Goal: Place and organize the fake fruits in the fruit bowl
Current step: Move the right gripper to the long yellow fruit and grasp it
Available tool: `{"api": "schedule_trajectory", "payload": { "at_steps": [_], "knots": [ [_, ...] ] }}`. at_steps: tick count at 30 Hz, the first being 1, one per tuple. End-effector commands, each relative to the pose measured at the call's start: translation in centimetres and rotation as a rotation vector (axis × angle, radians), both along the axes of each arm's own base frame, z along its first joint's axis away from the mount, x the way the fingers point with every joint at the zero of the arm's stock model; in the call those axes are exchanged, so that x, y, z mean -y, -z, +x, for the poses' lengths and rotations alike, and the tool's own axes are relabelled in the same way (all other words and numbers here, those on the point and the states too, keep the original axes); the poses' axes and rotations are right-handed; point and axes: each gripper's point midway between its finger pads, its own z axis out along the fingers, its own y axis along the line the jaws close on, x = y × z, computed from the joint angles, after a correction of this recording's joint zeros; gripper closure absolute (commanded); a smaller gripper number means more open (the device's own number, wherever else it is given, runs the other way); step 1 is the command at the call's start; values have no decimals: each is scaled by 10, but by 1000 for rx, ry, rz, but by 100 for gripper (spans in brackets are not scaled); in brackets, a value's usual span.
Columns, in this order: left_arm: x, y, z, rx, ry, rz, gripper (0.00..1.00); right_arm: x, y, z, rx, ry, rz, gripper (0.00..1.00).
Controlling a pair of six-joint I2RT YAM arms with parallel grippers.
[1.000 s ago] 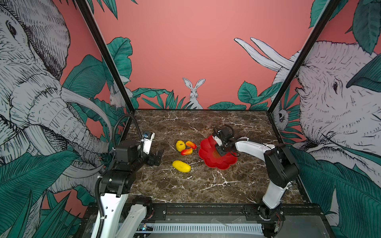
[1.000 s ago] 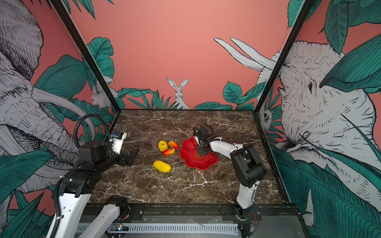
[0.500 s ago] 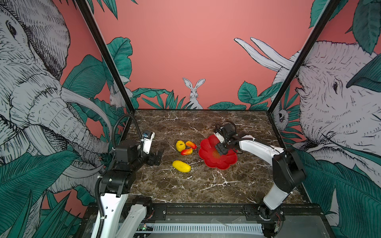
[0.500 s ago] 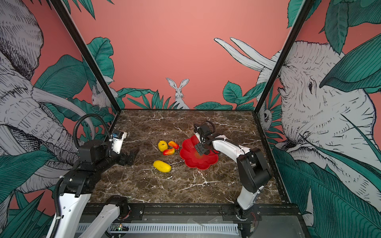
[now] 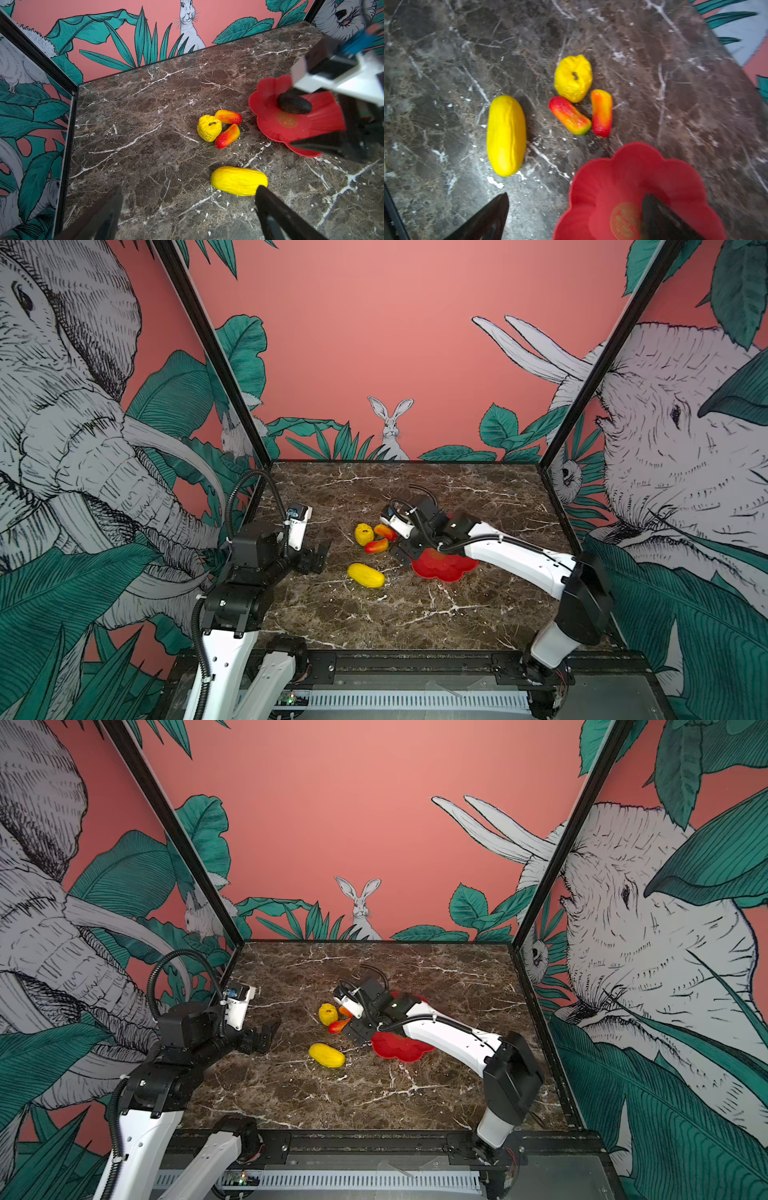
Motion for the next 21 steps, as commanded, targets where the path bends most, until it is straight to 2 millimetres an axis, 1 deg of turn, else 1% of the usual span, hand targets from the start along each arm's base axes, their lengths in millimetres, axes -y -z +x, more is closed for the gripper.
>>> {"api": "schedule_trajectory", "payload": {
  "at_steps": [1,5,9,14,21],
  "knots": [
    [2,-3,-3,22,18,6,0,-40,10,-12,-40,-69,37,1],
    [1,-3,-5,33,16,4,0,-74,32,-22,-89,-112,61,1],
    [0,-2,-7,39,13,5,0,-92,51,-23,-146,-110,87,4],
    [0,-3,-9,49,12,8,0,-103,72,-28,-203,-110,104,11],
    [-1,-2,-9,55,11,5,0,-103,95,-36,-255,-102,95,21]
  ]
}}
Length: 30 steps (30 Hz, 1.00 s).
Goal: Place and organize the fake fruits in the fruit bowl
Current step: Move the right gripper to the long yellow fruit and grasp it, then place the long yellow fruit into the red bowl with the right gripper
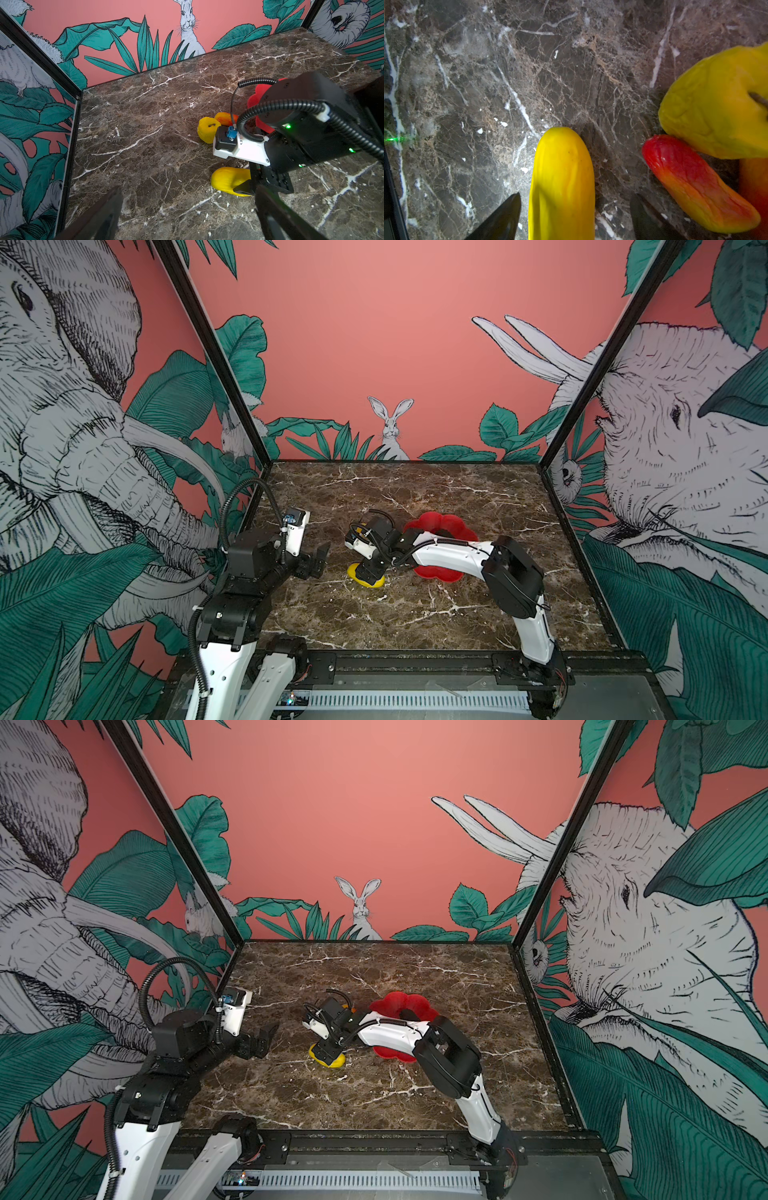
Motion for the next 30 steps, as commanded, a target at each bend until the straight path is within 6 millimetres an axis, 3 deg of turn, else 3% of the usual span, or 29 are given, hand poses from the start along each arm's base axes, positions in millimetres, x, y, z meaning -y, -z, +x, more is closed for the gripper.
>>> {"api": "schedule_trajectory", "payload": {
  "at_steps": [1,13,17,21,24,27,30],
  "knots": [
    [1,1,1,16,13,10,0,-10,5,-5,-32,-2,40,22],
    [4,-1,5,11,22,4,0,-7,24,-13,-93,13,22,35],
    [4,-2,4,15,22,4,0,-2,16,-13,-73,7,9,56],
    [4,-2,5,19,21,2,0,7,-12,-10,-11,0,6,66],
    [4,-3,7,26,18,2,0,22,-47,-4,53,18,27,70],
    [5,-3,10,27,20,-5,0,46,-81,8,93,71,74,71],
    [7,-2,12,18,26,-12,0,88,-99,24,156,162,59,71]
  ]
}}
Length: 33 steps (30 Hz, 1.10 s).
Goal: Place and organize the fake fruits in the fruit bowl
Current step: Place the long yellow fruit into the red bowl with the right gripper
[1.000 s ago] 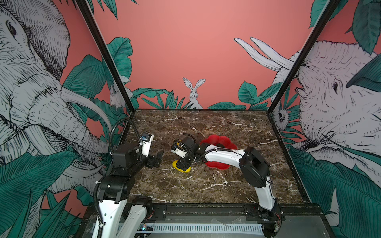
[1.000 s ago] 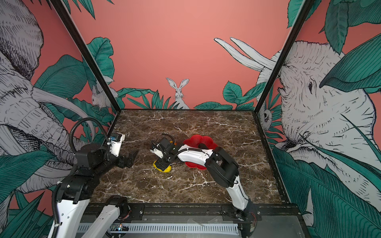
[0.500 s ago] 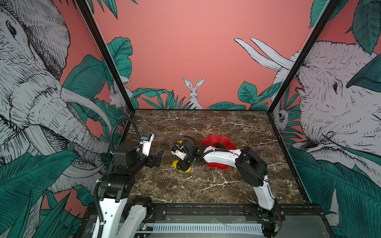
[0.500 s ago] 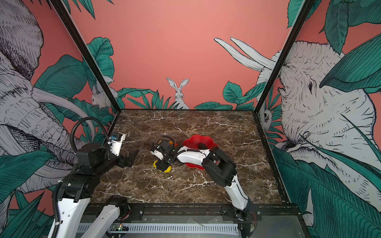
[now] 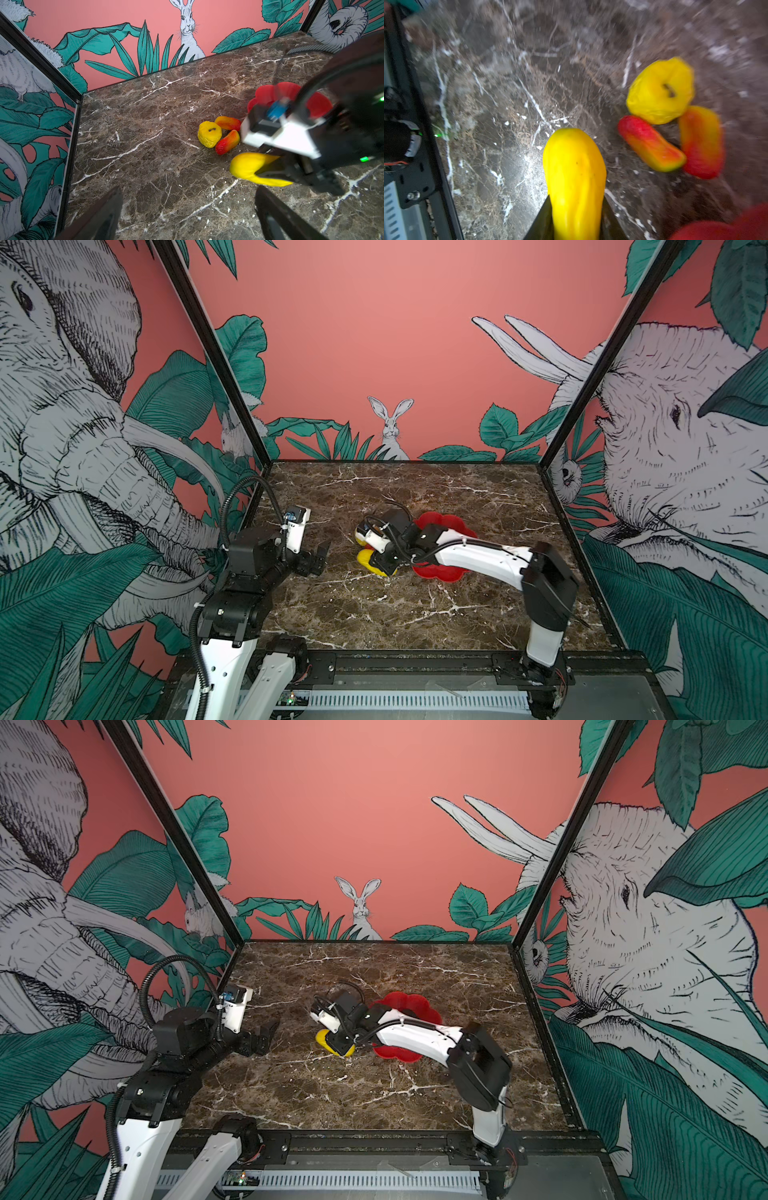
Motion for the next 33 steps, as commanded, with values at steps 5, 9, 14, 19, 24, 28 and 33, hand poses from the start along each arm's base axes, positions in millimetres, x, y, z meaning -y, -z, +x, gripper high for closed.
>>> {"api": "schedule_trajectory", "payload": {
  "at_steps": [5,9,14,19,24,28,33],
  "knots": [
    [7,0,6,4,28,-19,0,118,-7,39,105,280,-78,66],
    [7,-1,5,4,29,-20,0,164,20,46,59,402,-74,67],
    [7,-1,5,0,30,-21,0,176,44,48,29,442,-82,69],
    [8,1,6,-7,32,-24,0,170,64,58,8,448,-108,69],
    [7,3,6,-10,27,-18,0,168,79,73,5,479,-154,69],
    [6,5,7,-12,24,-9,0,169,86,85,19,511,-190,68],
    [5,7,9,-11,21,-4,0,171,89,96,42,534,-216,64]
  ]
}}
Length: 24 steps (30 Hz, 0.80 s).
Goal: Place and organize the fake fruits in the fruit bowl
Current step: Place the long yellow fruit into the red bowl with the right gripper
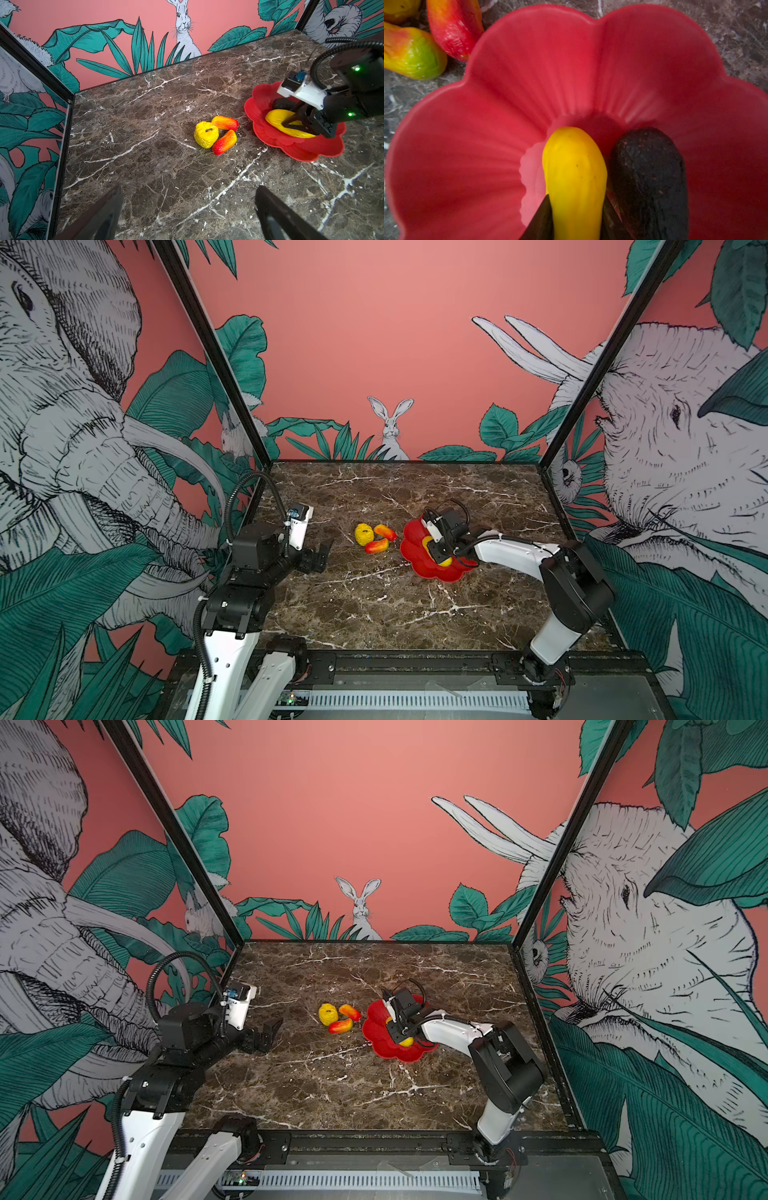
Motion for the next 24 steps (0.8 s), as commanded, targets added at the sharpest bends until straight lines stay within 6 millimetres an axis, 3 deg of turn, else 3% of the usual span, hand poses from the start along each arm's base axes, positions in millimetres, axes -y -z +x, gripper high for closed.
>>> {"api": "schedule_trajectory", "payload": {
  "at_steps": [1,8,16,20,24],
  "knots": [
    [1,1,3,11,2,6,0,2,-9,18,60,43,-13,64],
    [0,1,5,11,2,8,0,7,-11,26,89,55,-61,62],
    [1,-1,4,13,5,6,0,10,-21,30,111,45,-91,44],
    [0,-2,3,15,4,8,0,6,-43,27,135,13,-69,39],
    [0,-2,3,15,2,13,0,-19,-81,12,176,-105,30,34]
  ]
}}
